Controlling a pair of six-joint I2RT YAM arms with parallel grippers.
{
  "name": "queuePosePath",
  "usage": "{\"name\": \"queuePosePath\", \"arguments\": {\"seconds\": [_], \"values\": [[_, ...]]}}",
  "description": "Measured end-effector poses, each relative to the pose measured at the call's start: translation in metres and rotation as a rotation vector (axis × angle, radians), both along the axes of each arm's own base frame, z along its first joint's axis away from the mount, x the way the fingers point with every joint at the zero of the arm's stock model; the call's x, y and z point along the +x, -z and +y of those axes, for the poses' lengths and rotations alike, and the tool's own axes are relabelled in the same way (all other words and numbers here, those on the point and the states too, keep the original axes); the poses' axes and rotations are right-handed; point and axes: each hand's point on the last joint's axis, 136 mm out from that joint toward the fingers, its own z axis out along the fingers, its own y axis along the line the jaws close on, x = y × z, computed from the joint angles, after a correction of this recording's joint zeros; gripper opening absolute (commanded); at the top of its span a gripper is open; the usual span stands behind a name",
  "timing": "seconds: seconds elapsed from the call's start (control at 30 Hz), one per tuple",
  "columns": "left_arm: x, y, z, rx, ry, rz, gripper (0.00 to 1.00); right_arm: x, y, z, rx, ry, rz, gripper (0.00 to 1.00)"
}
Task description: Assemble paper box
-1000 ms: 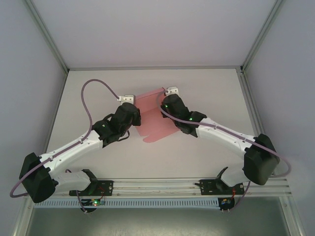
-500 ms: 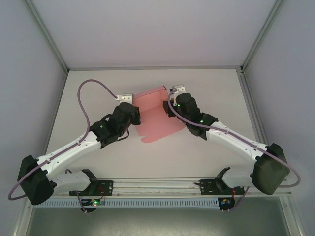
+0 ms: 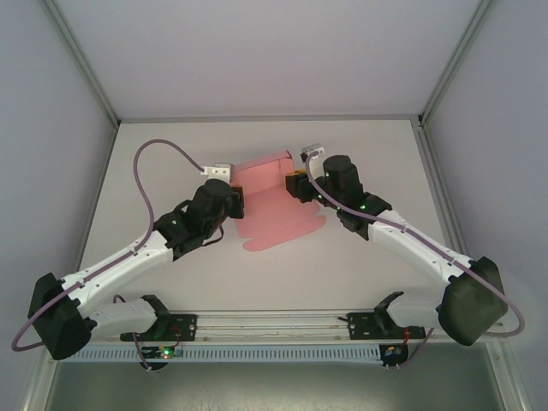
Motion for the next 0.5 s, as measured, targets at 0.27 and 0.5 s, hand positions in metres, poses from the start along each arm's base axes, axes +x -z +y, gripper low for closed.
{"name": "queuePosePath", "arguments": {"seconds": [0.27,0.5], "values": [[0.000,0.000,0.000,0.005,0.005,-0.002,0.00,0.002,-0.001,0.002,0.004,-0.029,0.005,0.19],[-0.002,0.002,-0.004,0.004,0.025,0.009,0.00,0.016,0.012,-0.002,-0.133,0.087,-0.005,0.00]]}}
